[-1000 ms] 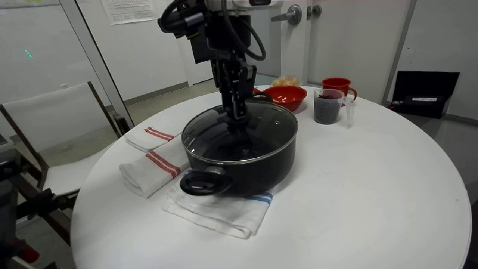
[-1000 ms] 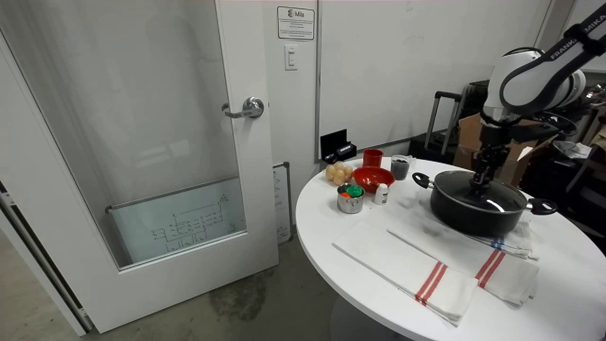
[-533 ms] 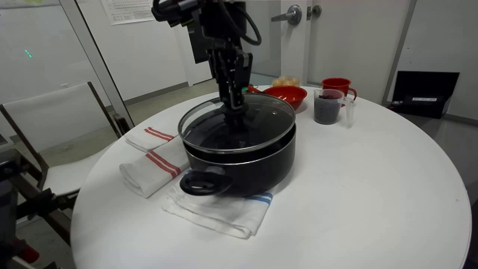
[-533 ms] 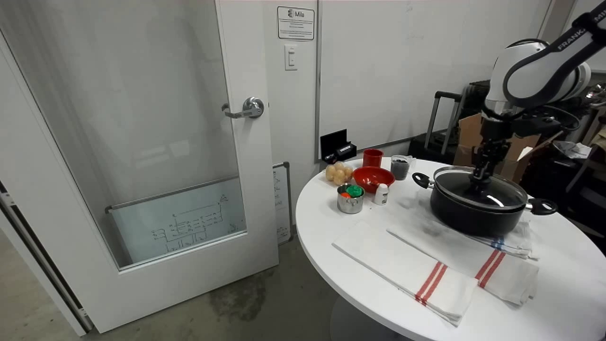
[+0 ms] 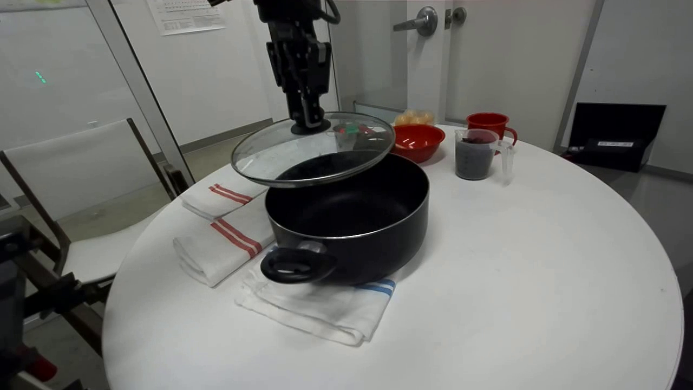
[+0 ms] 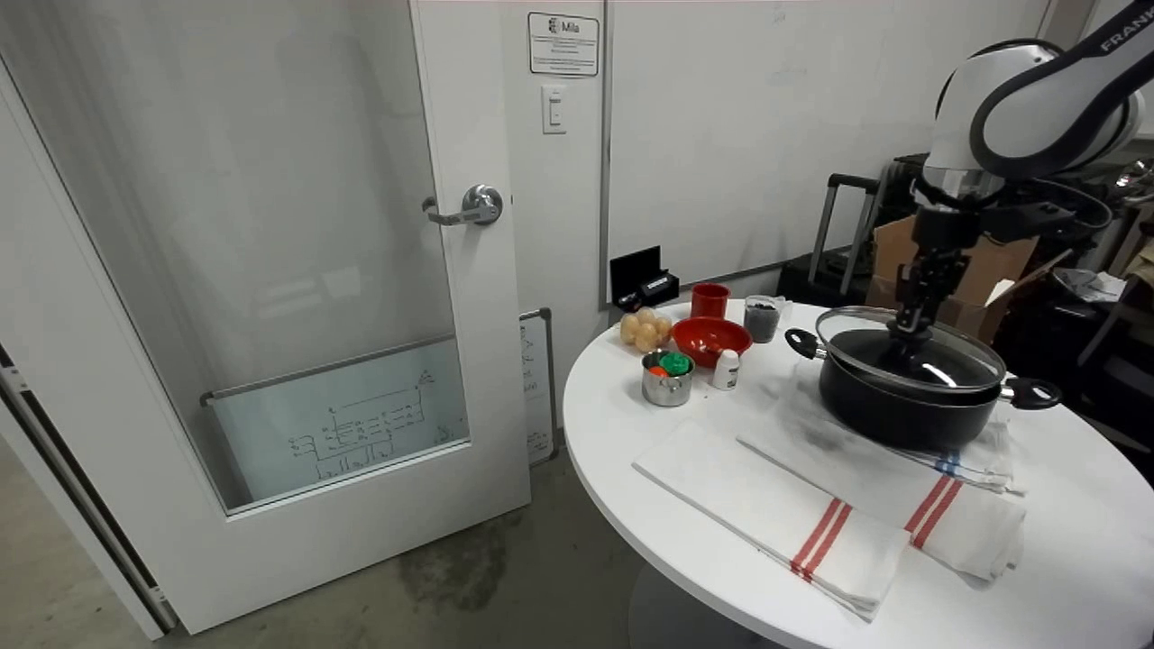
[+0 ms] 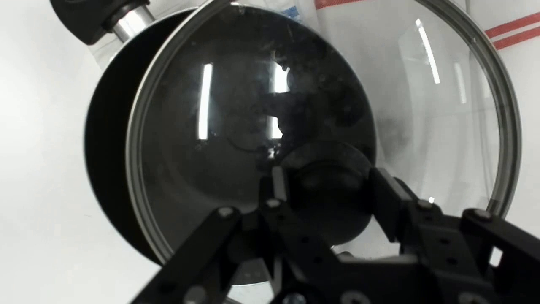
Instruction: Remove the lid from the pot.
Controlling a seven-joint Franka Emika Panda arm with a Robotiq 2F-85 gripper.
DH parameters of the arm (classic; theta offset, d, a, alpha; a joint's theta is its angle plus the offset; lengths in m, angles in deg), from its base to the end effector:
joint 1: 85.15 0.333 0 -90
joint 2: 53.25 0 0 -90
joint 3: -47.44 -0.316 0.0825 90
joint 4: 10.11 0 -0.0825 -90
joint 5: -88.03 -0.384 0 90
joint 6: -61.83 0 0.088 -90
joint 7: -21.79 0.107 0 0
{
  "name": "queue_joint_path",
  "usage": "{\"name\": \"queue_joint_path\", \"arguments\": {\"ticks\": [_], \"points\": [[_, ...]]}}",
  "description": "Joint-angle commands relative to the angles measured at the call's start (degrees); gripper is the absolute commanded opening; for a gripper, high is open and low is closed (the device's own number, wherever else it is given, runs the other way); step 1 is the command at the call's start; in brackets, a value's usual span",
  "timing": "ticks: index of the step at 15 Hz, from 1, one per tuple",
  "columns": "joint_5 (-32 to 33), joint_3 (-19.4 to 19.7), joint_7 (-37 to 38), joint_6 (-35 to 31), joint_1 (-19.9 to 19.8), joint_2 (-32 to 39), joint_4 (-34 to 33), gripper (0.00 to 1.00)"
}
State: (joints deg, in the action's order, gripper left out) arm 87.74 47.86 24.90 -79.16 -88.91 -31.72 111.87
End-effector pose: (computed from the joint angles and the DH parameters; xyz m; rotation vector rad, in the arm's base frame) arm 0.5691 -0.0416 0.2263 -3.1333 0.2052 0.0690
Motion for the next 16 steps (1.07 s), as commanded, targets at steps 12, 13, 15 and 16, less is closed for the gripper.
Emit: {"name": "queue_joint_path", "arguments": {"ticks": [12,13,15,16], "points": [[4.34,-5.88,-0.53,11.65,12.88,5.13,-9.2,0.25],[4.62,-6.12,-0.61,12.05,13.49,6.37,-10.35,0.25],[4.91,-6.56,-0.83,12.72,14.61,9.29,-12.79,0.25],[5.19,-6.63,-0.86,12.8,15.09,10.59,-13.83,0.25]]}}
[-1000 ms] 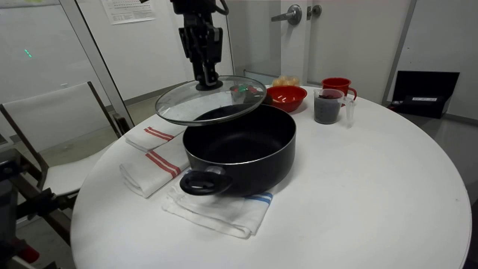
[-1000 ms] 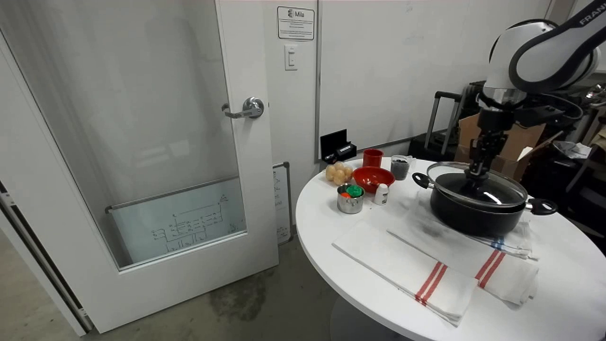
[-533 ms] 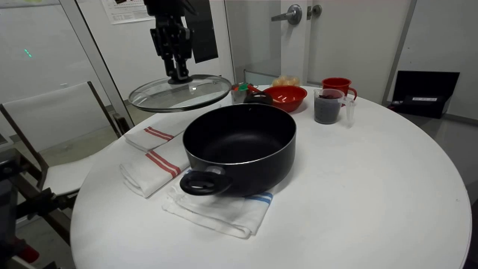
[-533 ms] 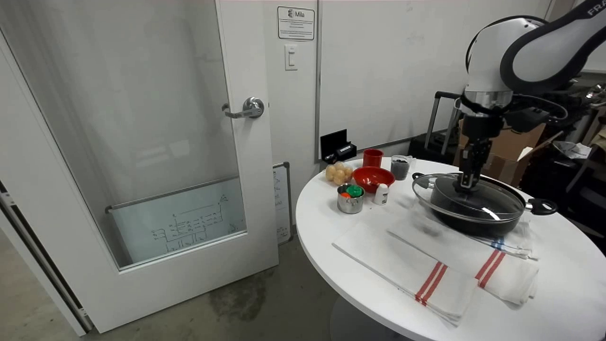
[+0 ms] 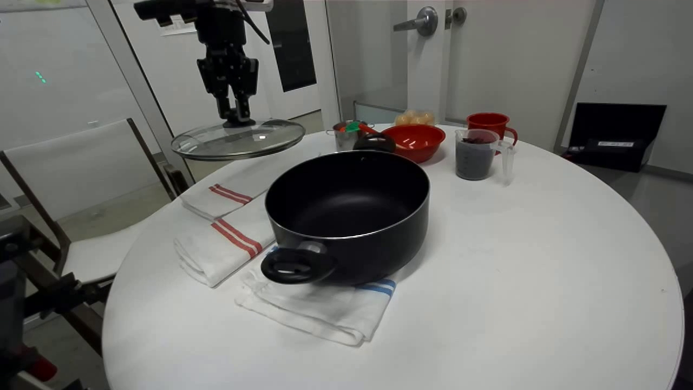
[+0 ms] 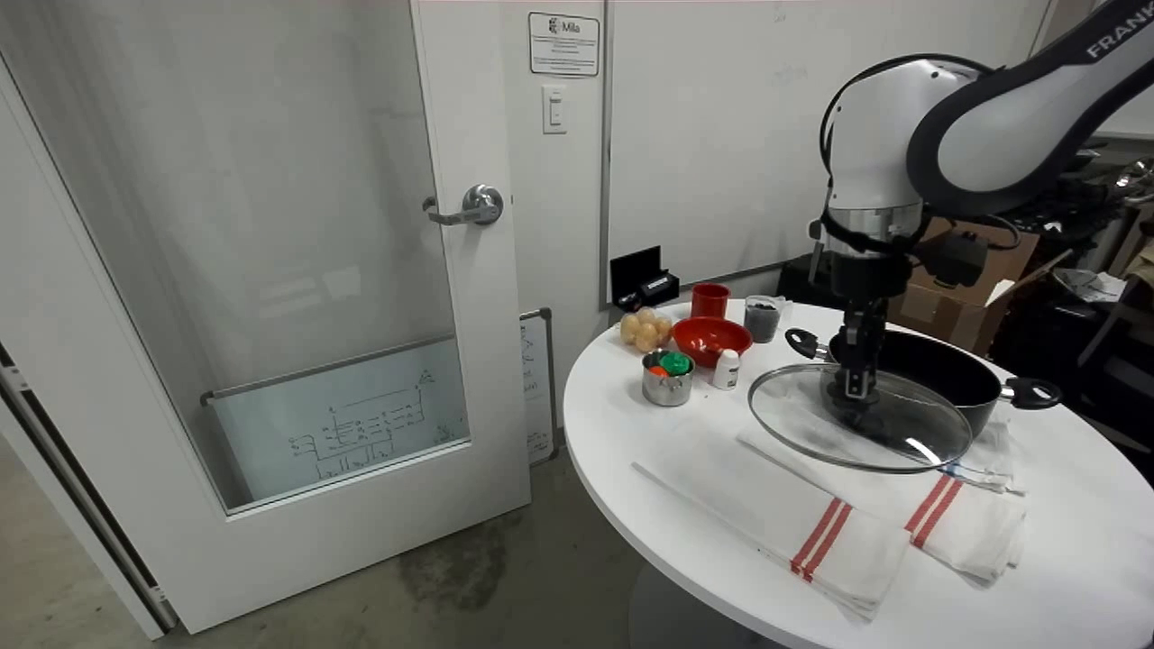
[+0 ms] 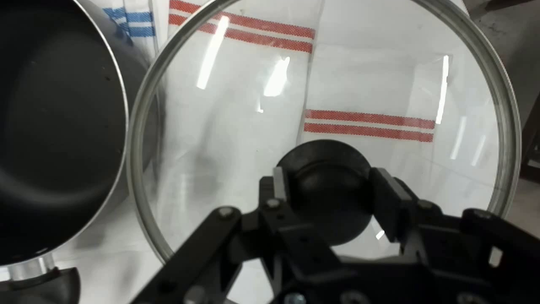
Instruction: Remove the lid from the pot.
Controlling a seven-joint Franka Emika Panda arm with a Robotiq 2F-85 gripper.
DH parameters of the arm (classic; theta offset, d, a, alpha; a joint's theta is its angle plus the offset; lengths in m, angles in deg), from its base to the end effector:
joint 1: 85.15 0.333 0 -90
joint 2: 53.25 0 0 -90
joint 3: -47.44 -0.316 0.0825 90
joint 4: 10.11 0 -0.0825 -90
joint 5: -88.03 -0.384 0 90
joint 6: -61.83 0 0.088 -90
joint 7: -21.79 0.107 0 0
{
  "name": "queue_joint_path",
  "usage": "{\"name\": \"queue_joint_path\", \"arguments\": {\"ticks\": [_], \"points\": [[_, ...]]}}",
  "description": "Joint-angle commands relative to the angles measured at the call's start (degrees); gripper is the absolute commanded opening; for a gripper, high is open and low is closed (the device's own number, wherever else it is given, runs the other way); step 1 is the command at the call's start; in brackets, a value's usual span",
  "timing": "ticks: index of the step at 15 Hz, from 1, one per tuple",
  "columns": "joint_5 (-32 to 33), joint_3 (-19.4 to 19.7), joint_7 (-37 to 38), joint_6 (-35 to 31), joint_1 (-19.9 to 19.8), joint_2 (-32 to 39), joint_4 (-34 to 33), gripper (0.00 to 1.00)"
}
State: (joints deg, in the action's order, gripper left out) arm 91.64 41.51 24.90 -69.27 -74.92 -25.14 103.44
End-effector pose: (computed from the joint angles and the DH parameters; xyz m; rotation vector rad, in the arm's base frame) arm 0.5691 0.1625 0.2030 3.0775 0.4114 -0.2790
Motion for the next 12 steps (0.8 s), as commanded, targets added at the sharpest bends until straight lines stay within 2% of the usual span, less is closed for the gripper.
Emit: {"name": "queue_joint_path", "arguments": {"ticks": [1,7,12], "points": [[1.33,-0.42,-1.15,2.83,1.37,5.5,-6.49,0.25],[1.27,-0.3,-2.67,0.14,1.64,13.32,-11.28,0.25],[0.95,-0.4,-4.19,-2.21,1.0,16.64,-12.5,0.25]]}}
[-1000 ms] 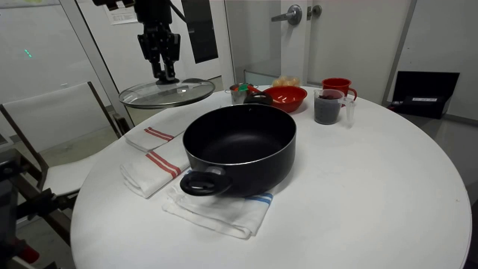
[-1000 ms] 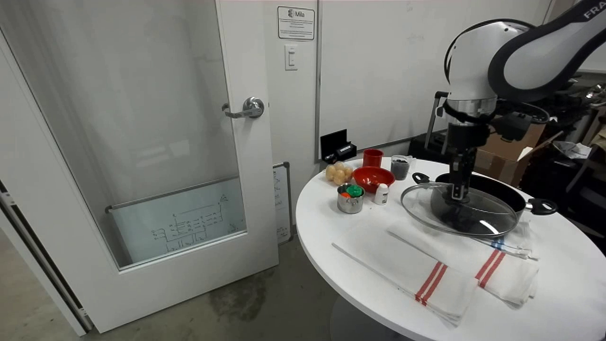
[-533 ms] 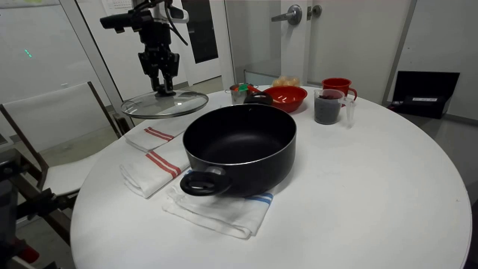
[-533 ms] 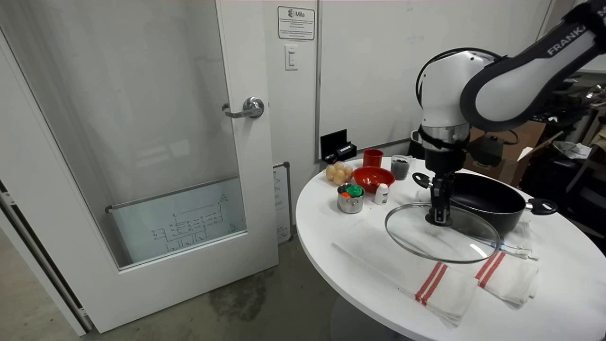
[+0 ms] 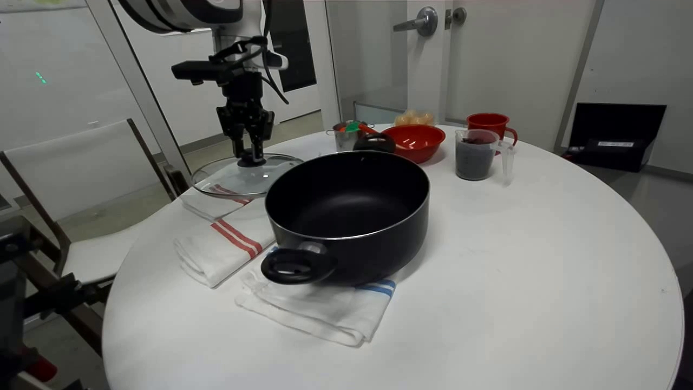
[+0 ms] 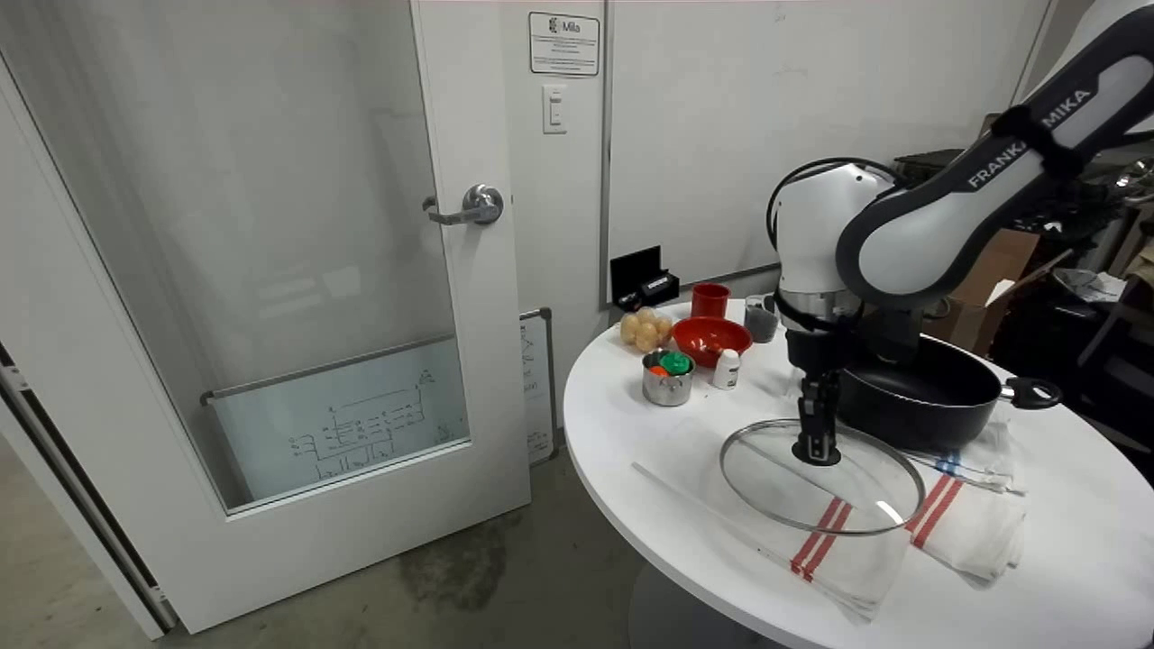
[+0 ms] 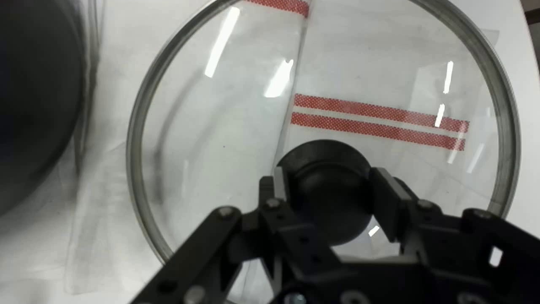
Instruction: Remove the lid from the pot.
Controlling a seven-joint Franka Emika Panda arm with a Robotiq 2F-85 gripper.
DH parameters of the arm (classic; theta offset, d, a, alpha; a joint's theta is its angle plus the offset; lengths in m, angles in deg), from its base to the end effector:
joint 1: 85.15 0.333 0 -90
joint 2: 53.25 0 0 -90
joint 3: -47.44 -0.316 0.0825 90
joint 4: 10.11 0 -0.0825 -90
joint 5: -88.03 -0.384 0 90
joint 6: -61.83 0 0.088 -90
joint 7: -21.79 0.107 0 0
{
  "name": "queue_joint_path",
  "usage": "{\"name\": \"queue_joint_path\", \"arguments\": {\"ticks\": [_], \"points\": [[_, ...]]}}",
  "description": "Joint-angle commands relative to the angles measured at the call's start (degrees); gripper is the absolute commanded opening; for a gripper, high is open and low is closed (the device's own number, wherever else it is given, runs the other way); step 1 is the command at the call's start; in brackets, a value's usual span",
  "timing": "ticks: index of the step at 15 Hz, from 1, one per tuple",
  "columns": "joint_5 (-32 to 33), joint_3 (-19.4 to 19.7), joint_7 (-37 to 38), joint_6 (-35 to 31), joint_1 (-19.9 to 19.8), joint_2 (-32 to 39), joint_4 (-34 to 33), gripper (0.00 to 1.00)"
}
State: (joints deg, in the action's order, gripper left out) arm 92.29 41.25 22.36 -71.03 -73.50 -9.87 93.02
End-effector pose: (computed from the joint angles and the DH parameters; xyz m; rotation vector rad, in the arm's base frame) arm 0.5900 0.1868 0.1089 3.0672 0.5230 -0.3659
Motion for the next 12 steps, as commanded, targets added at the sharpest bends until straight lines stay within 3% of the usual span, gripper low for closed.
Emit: {"name": "queue_joint_path", "arguments": {"ticks": [1,12], "points": [[0.28,-0.21,-2.02,-1.14,-0.55,1.68,-2.01,0.25],[1.55,0.23,-4.09,-10.96,-0.63,1.21,3.13,0.25]]}}
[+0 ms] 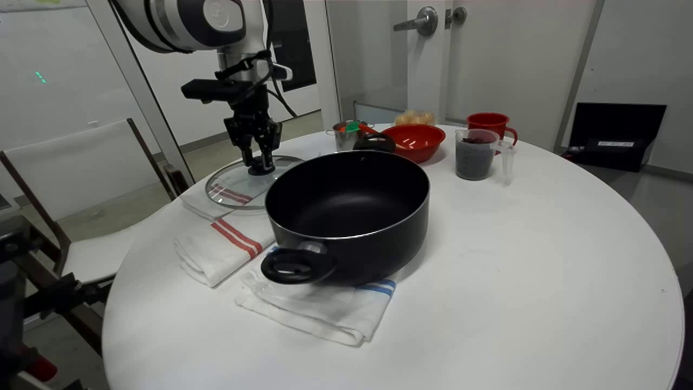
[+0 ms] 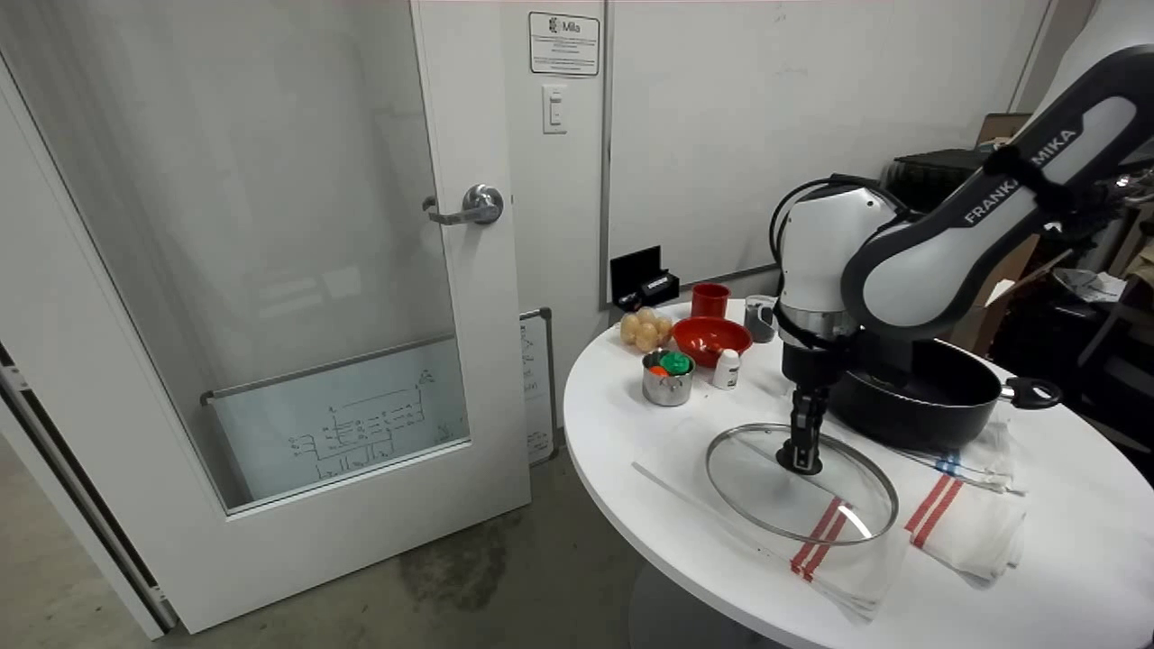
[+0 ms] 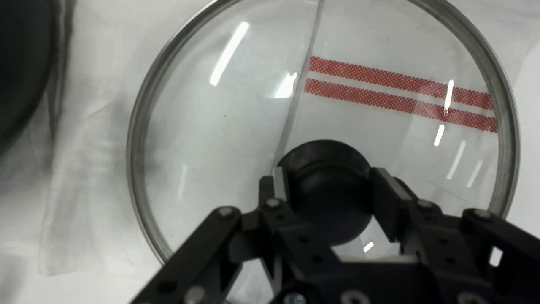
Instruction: Remove the lid from the pot.
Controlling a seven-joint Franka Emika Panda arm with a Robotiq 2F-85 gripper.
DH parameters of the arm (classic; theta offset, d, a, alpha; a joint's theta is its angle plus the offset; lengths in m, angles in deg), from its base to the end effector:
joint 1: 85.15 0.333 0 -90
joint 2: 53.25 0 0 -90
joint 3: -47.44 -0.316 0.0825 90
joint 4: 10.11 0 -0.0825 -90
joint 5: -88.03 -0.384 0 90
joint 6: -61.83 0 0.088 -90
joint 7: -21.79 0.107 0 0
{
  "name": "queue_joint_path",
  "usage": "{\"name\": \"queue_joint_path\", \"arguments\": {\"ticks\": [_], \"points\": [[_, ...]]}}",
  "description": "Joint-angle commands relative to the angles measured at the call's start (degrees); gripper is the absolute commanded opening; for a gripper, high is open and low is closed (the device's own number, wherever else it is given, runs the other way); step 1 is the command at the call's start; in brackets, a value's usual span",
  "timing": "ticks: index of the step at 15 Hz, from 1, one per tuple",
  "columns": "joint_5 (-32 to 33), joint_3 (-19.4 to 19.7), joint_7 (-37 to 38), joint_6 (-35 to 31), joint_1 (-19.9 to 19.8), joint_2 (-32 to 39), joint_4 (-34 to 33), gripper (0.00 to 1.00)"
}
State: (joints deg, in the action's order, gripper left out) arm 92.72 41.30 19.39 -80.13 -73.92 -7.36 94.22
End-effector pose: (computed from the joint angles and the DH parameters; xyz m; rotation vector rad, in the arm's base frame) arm 0.5913 0.1842 0.0854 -3.0610 -0.5983 0.2204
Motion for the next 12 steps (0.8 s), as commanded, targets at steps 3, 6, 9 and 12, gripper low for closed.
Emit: {"name": "queue_joint_path", "arguments": {"ticks": [3,6,9,12], "points": [[2.53,0.95,-0.79,-2.51,0.32,-1.32,2.78,0.25],[3.92,1.35,-0.57,-3.07,0.56,-1.31,3.37,0.25],[4.4,1.39,-0.44,-3.09,0.64,-1.36,3.49,0.31],[4.52,1.37,-0.31,-3.11,0.57,-1.49,3.59,0.82]]}}
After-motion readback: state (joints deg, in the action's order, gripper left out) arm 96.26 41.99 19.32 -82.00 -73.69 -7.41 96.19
